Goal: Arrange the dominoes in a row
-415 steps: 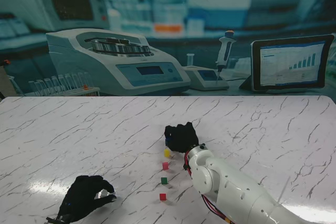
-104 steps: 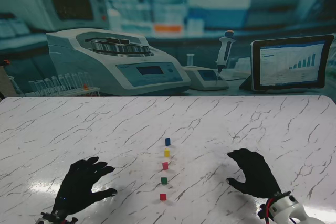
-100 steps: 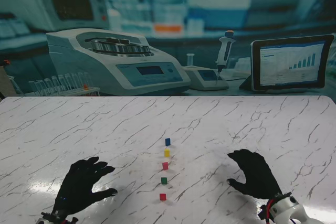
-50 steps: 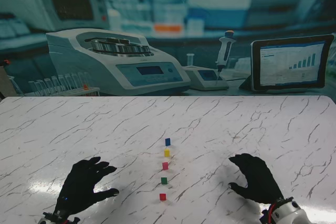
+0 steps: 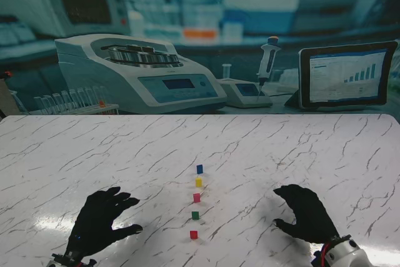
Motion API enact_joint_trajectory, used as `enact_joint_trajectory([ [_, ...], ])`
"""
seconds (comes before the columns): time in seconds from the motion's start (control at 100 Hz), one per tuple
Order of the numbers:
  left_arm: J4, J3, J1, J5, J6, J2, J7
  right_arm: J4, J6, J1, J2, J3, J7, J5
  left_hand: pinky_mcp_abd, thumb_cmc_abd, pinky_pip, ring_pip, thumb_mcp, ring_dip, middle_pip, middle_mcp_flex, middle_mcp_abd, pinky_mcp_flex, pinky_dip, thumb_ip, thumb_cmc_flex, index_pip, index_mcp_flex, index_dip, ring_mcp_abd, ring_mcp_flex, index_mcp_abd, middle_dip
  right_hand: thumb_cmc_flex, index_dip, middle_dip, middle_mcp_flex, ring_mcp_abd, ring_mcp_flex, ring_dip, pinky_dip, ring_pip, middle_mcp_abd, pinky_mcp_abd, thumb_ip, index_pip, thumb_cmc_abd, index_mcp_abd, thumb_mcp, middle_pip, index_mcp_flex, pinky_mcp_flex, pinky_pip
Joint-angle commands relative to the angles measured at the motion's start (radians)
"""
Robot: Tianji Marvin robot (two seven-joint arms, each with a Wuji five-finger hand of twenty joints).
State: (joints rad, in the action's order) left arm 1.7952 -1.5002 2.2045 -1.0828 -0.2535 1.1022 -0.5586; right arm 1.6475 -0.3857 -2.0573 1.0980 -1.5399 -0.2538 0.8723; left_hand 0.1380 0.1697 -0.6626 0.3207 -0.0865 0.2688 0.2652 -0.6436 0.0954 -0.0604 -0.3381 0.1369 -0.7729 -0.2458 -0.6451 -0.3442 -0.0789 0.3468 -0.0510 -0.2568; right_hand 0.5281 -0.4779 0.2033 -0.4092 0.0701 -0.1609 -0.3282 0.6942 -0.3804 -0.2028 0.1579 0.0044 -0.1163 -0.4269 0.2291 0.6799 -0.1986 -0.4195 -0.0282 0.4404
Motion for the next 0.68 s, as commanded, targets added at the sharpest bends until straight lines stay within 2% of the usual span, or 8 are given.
enact_joint_trajectory([
  [0.0,-0.003,0.002,0.013,0.005,-0.017,0.007,0.004,0.009,0.002,-0.009,0.003,0.002,0.003,-0.001,-0.033,0.026,0.032,-0.012,0.006,-0.016,-0.003,0.027,-0.002,0.003,0.01,-0.011,0.015,0.008,0.014,-0.004,0.031,-0.025,-0.013,0.01,-0.008,0.017,0.001,0.029,0.005,0.045,0.001,0.018,0.006,-0.015,0.127,-0.001,0.012,0.019,0.025,-0.013,0.017,0.014,-0.003,-0.025],
  [0.51,0.012,0.0,0.048,0.002,0.007,0.01,-0.011,0.017,-0.015,0.004,-0.003,0.012,0.032,0.004,-0.032,0.026,0.029,-0.011,0.004,-0.015,-0.002,0.024,-0.002,0.002,0.009,-0.01,0.015,0.004,0.013,-0.004,0.031,-0.022,-0.012,0.009,-0.003,0.015,0.002,0.032,0.006,0.046,0.002,0.028,0.01,-0.015,0.124,0.003,0.01,0.029,0.024,-0.023,0.017,0.016,-0.005,-0.031],
  [0.67,0.016,0.001,0.054,-0.001,0.008,0.009,-0.009,0.012,-0.02,0.002,-0.002,0.013,0.021,0.007,-0.031,0.026,0.029,-0.012,0.004,-0.016,-0.003,0.026,-0.001,0.003,0.009,-0.01,0.016,0.004,0.014,-0.003,0.031,-0.023,-0.014,0.01,-0.001,0.014,0.001,0.033,0.006,0.046,0.003,0.031,0.012,-0.016,0.123,0.005,0.007,0.032,0.025,-0.027,0.017,0.013,-0.005,-0.032],
])
